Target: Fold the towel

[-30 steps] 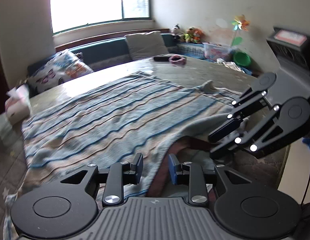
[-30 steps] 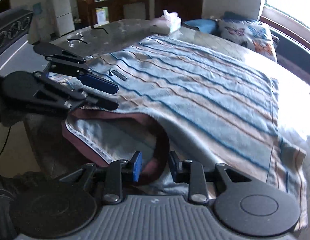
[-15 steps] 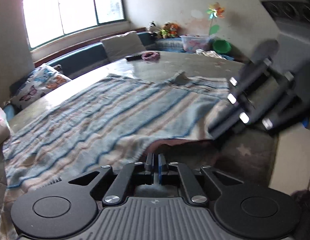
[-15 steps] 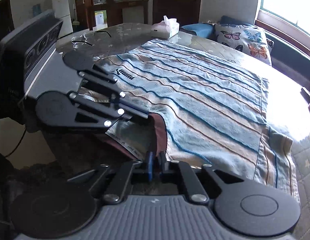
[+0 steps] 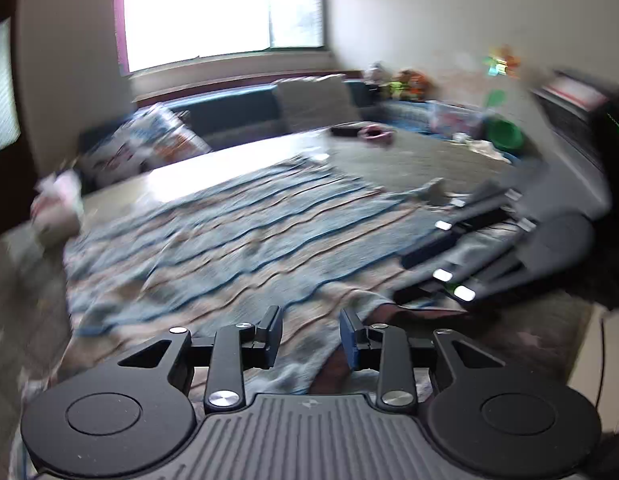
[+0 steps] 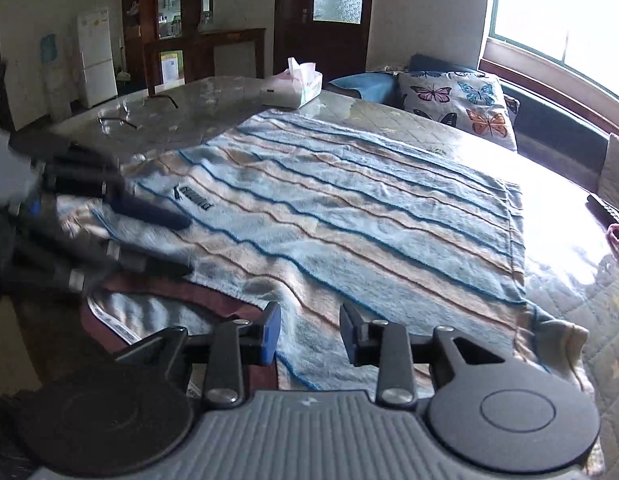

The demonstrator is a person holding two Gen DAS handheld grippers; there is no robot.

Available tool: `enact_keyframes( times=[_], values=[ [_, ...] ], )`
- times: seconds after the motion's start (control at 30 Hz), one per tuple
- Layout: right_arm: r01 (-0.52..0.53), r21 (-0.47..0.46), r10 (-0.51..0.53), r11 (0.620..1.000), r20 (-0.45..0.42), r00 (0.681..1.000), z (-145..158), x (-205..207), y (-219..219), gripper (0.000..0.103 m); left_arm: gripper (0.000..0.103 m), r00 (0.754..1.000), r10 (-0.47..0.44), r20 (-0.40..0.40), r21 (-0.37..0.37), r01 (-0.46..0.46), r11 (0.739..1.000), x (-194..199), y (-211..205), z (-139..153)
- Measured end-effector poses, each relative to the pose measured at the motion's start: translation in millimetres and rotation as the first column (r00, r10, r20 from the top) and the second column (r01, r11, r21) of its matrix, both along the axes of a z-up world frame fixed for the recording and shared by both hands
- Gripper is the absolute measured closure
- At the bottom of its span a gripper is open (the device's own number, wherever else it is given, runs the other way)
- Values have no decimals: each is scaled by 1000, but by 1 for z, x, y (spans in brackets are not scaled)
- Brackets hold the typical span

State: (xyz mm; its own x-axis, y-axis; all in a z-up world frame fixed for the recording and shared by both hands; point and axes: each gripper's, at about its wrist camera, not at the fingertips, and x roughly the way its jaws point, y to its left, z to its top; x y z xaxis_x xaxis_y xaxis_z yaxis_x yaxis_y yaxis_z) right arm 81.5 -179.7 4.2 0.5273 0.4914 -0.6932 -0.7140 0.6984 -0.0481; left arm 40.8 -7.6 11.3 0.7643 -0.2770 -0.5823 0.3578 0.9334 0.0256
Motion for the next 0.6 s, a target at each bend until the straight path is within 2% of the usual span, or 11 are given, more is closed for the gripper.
enact_keyframes(
  times=[0.07, 0.13, 0.17, 0.2, 0.27, 0.37, 0.6],
  values=[
    [3, -10, -3, 1000, 3, 1000, -7, -4, -1, 70, 68, 999, 35, -23, 6, -35, 999, 4, 5, -7],
    [9, 4, -9, 1000, 5, 1000, -8, -9, -9, 62, 65, 998, 51, -45, 6, -51, 999, 5, 9, -13],
    [17, 14, -17, 1000, 2, 1000, -7, -10, -13, 58, 62, 997, 53, -52, 2, -53, 999, 4, 10, -15],
    [28, 27, -28, 999, 0, 1000, -5, -10, -18, 58, 58, 997, 53, -55, 0, -53, 999, 3, 11, -17],
    [78, 67, -79, 995, 2, 997, 0, -8, -34, 57, 54, 997, 58, -58, -8, -58, 998, 0, 13, -20],
    [176, 115, -177, 978, -2, 984, 5, 7, -57, 50, 50, 996, 71, -57, -22, -72, 997, -4, 15, -21],
    [341, 173, -343, 924, -21, 939, -3, 54, -93, 49, 44, 994, 95, -56, -23, -97, 995, -8, 17, -22]
  ],
)
